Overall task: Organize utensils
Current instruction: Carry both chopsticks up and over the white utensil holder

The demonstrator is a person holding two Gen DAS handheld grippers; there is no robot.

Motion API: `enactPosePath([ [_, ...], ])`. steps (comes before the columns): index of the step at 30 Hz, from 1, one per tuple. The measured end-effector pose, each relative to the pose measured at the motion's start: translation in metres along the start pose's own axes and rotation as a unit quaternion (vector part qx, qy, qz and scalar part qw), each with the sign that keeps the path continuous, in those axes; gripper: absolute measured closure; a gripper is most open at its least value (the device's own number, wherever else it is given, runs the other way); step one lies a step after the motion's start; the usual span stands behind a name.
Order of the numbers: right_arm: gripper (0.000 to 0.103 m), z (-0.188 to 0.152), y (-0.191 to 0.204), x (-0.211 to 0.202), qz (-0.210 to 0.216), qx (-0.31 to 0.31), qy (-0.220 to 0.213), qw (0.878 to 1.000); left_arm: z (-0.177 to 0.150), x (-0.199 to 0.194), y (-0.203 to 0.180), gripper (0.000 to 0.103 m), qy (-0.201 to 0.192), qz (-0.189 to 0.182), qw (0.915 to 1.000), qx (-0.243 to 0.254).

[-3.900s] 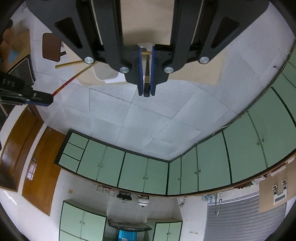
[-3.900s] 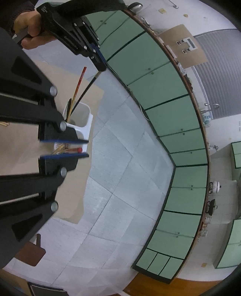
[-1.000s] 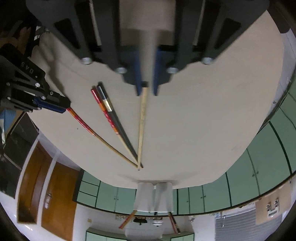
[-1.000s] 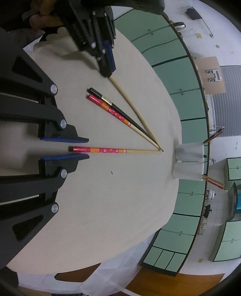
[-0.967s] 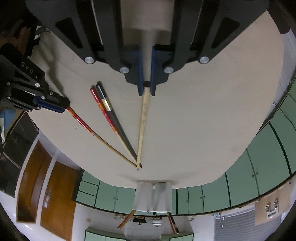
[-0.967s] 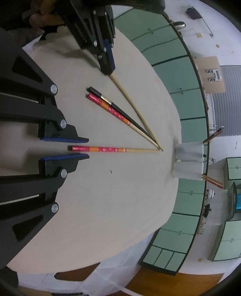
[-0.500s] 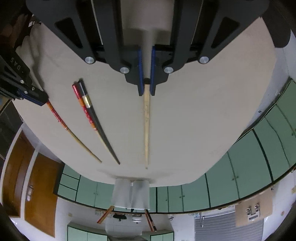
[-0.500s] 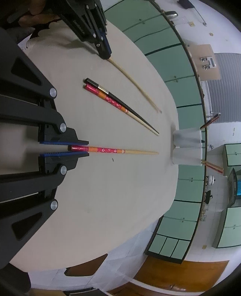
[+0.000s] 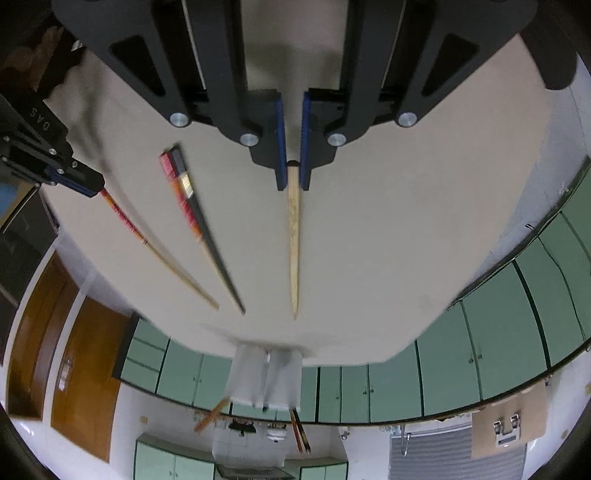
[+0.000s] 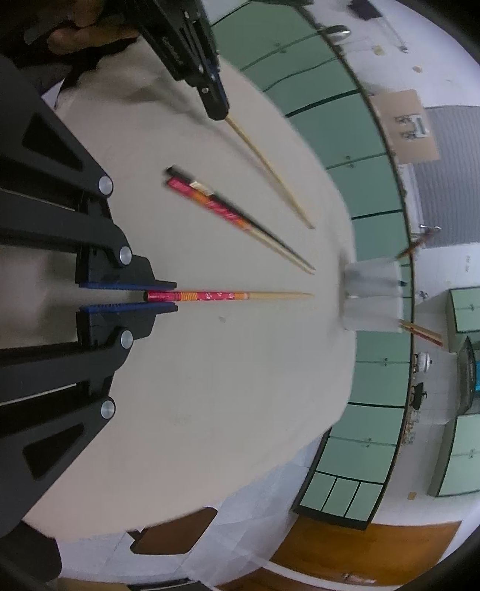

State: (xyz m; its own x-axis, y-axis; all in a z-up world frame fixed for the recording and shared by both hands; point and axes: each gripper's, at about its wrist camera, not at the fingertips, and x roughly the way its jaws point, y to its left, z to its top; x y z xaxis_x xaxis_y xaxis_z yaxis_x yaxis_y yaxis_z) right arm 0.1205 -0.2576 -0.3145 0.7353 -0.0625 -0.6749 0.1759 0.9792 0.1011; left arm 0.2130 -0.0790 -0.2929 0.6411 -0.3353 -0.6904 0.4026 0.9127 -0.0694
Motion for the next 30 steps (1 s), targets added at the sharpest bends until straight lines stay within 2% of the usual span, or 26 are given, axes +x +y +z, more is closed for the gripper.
enactPosePath([
  [6, 0.097, 0.053, -0.006, -0.045, 0.013, 0.007, -0.026, 1.000, 0.043, -0.044, 0.004, 0.097, -0.019, -0.015, 0.9997, -0.009],
  [14, 0.097, 0.146, 0.001, -0.086, 0.030, -0.056, -0.039, 0.997, 0.117, -0.075, 0.015, 0.097, -0.036, -0.033, 0.9987, 0.011],
  [19, 0.097, 0.191, 0.000, -0.080, 0.044, -0.075, -0.015, 0.996, 0.151, -0.073, 0.018, 0.097, -0.018, -0.054, 0.9982, 0.019],
  [23, 0.097, 0.210, -0.001, -0.066, 0.046, -0.081, 0.005, 0.996, 0.173, -0.064, 0.021, 0.097, 0.008, -0.073, 0.9971, 0.020],
  [30, 0.097, 0.241, -0.003, -0.059, 0.058, -0.084, 0.023, 0.995, 0.203, -0.060, 0.023, 0.097, 0.021, -0.083, 0.9958, 0.030],
])
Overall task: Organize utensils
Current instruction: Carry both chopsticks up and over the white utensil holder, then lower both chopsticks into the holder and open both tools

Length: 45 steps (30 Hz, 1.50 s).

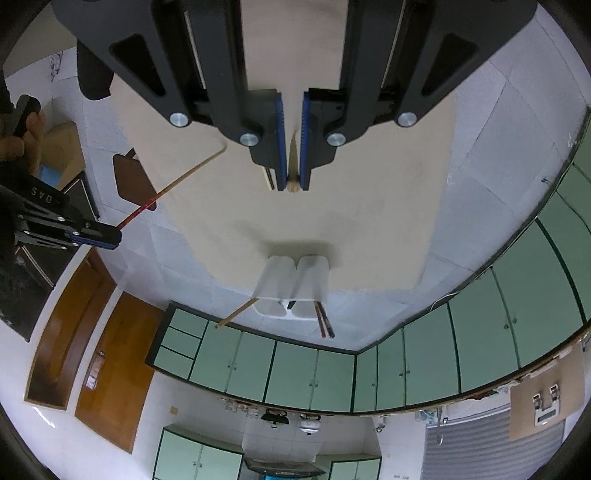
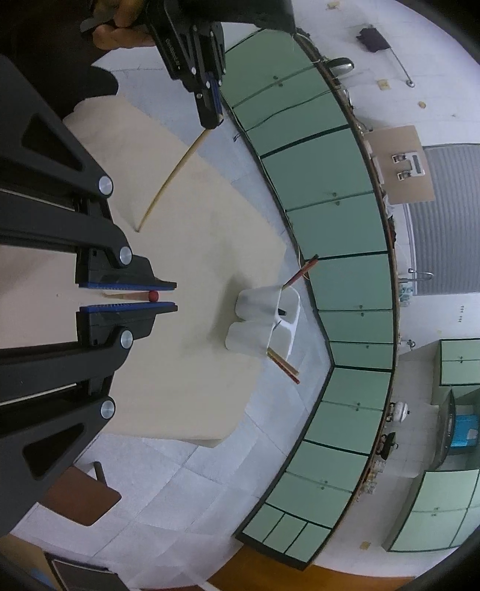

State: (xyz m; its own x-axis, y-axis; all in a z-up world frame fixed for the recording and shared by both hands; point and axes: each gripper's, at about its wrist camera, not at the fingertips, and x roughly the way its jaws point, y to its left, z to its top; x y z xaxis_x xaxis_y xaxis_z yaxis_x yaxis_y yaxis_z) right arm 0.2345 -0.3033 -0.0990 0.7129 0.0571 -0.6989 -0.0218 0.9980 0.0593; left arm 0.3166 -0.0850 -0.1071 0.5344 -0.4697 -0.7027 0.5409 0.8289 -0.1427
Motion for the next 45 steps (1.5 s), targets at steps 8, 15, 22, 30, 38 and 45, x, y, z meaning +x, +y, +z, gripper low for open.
enactPosePath([
  [8, 0.097, 0.035, -0.002, -0.003, 0.003, -0.013, 0.019, 1.000, 0.032, -0.004, -0.012, 0.097, 0.009, -0.009, 0.9996, 0.025],
  [15, 0.097, 0.070, -0.007, -0.022, 0.011, -0.009, 0.013, 1.000, 0.060, -0.016, -0.016, 0.097, -0.002, -0.005, 0.9992, 0.040],
  [22, 0.097, 0.106, -0.011, -0.040, 0.004, -0.013, 0.004, 1.000, 0.095, -0.030, -0.019, 0.097, -0.026, 0.000, 0.9985, 0.049],
  [30, 0.097, 0.147, -0.022, -0.047, -0.007, -0.006, -0.005, 1.000, 0.139, -0.036, -0.024, 0.097, -0.051, 0.003, 0.9972, 0.054],
  [38, 0.097, 0.189, -0.030, -0.045, -0.019, 0.000, -0.022, 1.000, 0.182, -0.032, -0.026, 0.097, -0.077, 0.009, 0.9956, 0.052],
  [45, 0.097, 0.226, -0.041, -0.029, -0.036, 0.009, -0.040, 0.999, 0.220, -0.012, -0.023, 0.097, -0.089, 0.020, 0.9946, 0.048],
])
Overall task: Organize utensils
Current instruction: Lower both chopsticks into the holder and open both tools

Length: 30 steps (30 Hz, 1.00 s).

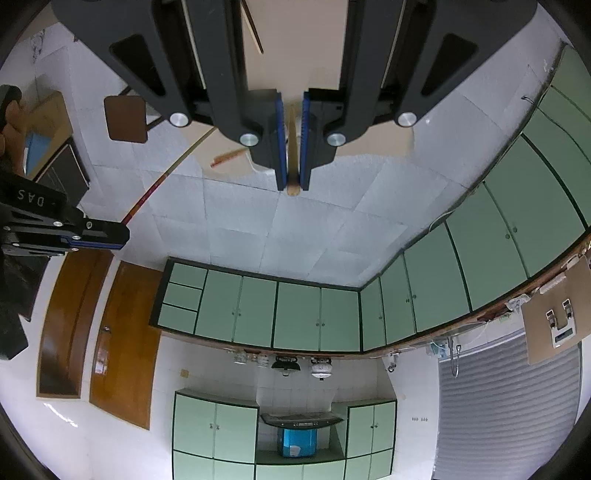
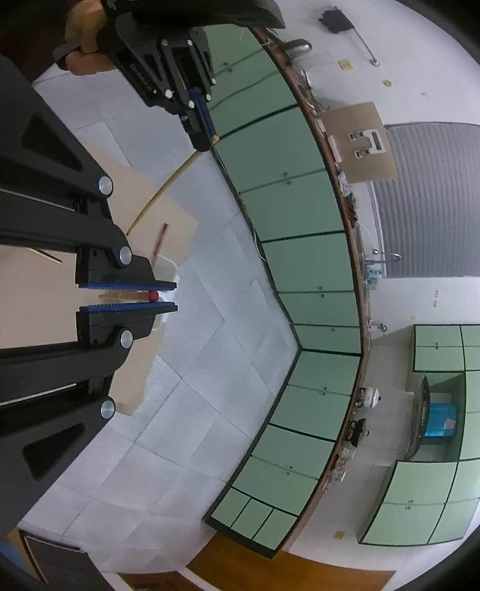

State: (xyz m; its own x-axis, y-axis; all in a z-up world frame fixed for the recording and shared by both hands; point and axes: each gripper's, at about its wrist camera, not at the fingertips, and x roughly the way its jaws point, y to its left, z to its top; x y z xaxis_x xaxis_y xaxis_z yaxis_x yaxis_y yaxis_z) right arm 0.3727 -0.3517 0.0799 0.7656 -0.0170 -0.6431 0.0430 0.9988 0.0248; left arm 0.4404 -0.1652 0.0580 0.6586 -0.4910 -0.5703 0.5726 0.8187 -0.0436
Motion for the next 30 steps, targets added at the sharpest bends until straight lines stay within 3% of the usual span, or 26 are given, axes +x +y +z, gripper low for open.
enactPosePath([
  [11, 0.097, 0.028, -0.026, 0.061, -0.011, 0.033, -0.012, 0.999, 0.029, 0.068, 0.008, 0.097, -0.004, 0.006, 0.9999, -0.015],
  [22, 0.097, 0.018, -0.052, 0.139, -0.013, 0.050, 0.014, 0.999, 0.009, 0.151, 0.032, 0.097, 0.024, 0.009, 0.9990, -0.037],
  [30, 0.097, -0.004, -0.065, 0.181, -0.006, 0.070, 0.036, 0.997, -0.009, 0.183, 0.041, 0.097, 0.037, 0.007, 0.9981, -0.048],
])
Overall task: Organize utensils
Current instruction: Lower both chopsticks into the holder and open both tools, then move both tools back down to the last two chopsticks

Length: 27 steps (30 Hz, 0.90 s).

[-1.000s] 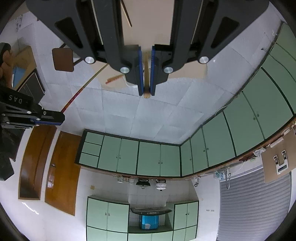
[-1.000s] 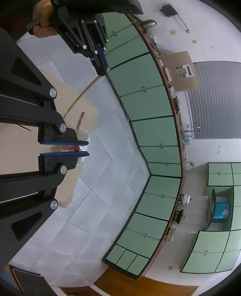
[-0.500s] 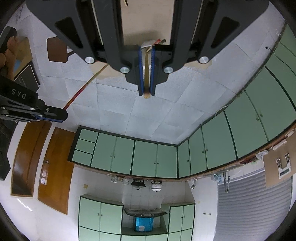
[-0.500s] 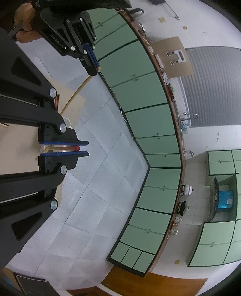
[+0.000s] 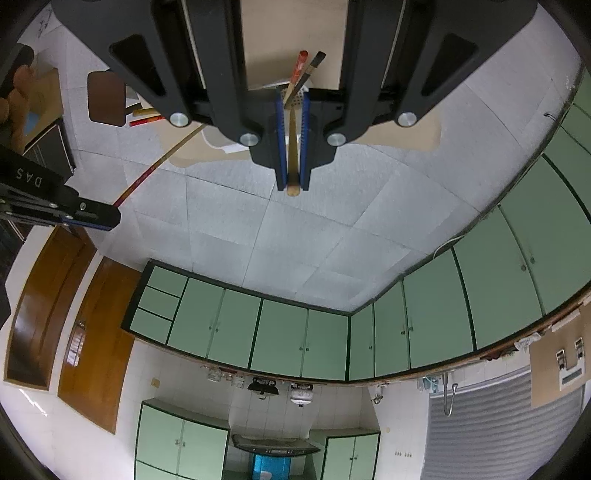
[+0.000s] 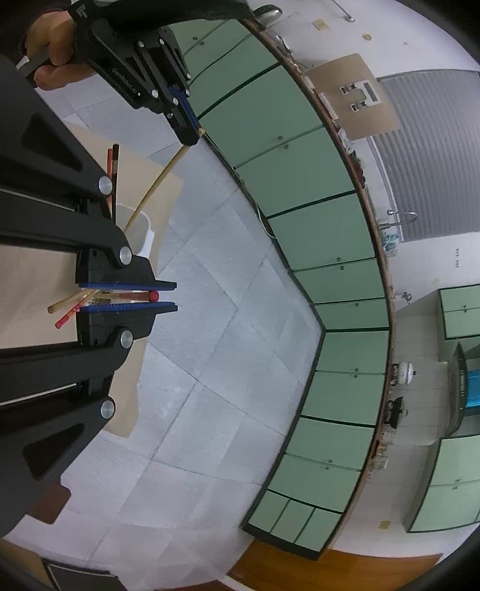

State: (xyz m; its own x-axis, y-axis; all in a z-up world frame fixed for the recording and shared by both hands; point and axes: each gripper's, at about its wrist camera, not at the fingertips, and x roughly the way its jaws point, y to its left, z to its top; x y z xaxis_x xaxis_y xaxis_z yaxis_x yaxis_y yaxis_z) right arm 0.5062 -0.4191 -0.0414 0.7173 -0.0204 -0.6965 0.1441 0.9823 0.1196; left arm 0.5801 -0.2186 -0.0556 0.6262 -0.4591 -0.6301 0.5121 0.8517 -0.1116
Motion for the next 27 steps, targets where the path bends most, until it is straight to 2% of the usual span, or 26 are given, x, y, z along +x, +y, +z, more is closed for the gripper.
enactPosePath([
  [6, 0.096, -0.017, -0.008, 0.023, 0.014, 0.025, 0.027, 0.999, -0.016, 0.018, 0.005, 0.095, 0.019, 0.008, 0.9998, -0.006],
  [8, 0.091, -0.021, -0.012, 0.024, 0.016, 0.034, 0.031, 0.999, -0.018, 0.016, 0.008, 0.082, 0.018, 0.011, 0.9997, -0.010],
  [9, 0.091, -0.023, -0.012, 0.021, 0.013, 0.031, 0.028, 0.999, -0.019, 0.012, 0.009, 0.071, 0.013, 0.014, 0.9998, -0.011],
  [10, 0.091, -0.024, -0.012, 0.018, 0.013, 0.029, 0.026, 0.999, -0.018, 0.007, 0.010, 0.066, 0.007, 0.016, 0.9998, -0.011],
  [12, 0.091, -0.028, -0.016, 0.004, 0.013, 0.029, 0.015, 0.999, -0.018, -0.008, 0.013, 0.066, -0.004, 0.011, 0.9999, -0.011],
  [14, 0.090, -0.031, -0.019, -0.011, 0.013, 0.030, 0.000, 0.999, -0.019, -0.025, 0.018, 0.061, -0.014, 0.007, 0.9998, -0.014],
  [16, 0.088, -0.037, -0.020, -0.028, 0.016, 0.030, -0.014, 0.999, -0.024, -0.044, 0.021, 0.052, -0.027, 0.008, 0.9995, -0.011],
  [17, 0.086, -0.043, -0.020, -0.038, 0.018, 0.028, -0.020, 0.999, -0.029, -0.056, 0.021, 0.051, -0.033, 0.009, 0.9994, -0.005],
  [21, 0.079, -0.082, -0.012, -0.081, 0.024, 0.004, -0.055, 0.998, -0.058, -0.099, 0.025, 0.043, -0.050, -0.001, 0.9987, 0.005],
  [24, 0.078, -0.114, -0.007, -0.100, 0.038, 0.006, -0.060, 0.997, -0.091, -0.124, 0.025, 0.035, -0.054, -0.001, 0.9985, 0.009],
  [27, 0.074, -0.155, -0.002, -0.115, 0.046, 0.004, -0.058, 0.997, -0.126, -0.143, 0.023, 0.032, -0.050, -0.006, 0.9987, 0.010],
])
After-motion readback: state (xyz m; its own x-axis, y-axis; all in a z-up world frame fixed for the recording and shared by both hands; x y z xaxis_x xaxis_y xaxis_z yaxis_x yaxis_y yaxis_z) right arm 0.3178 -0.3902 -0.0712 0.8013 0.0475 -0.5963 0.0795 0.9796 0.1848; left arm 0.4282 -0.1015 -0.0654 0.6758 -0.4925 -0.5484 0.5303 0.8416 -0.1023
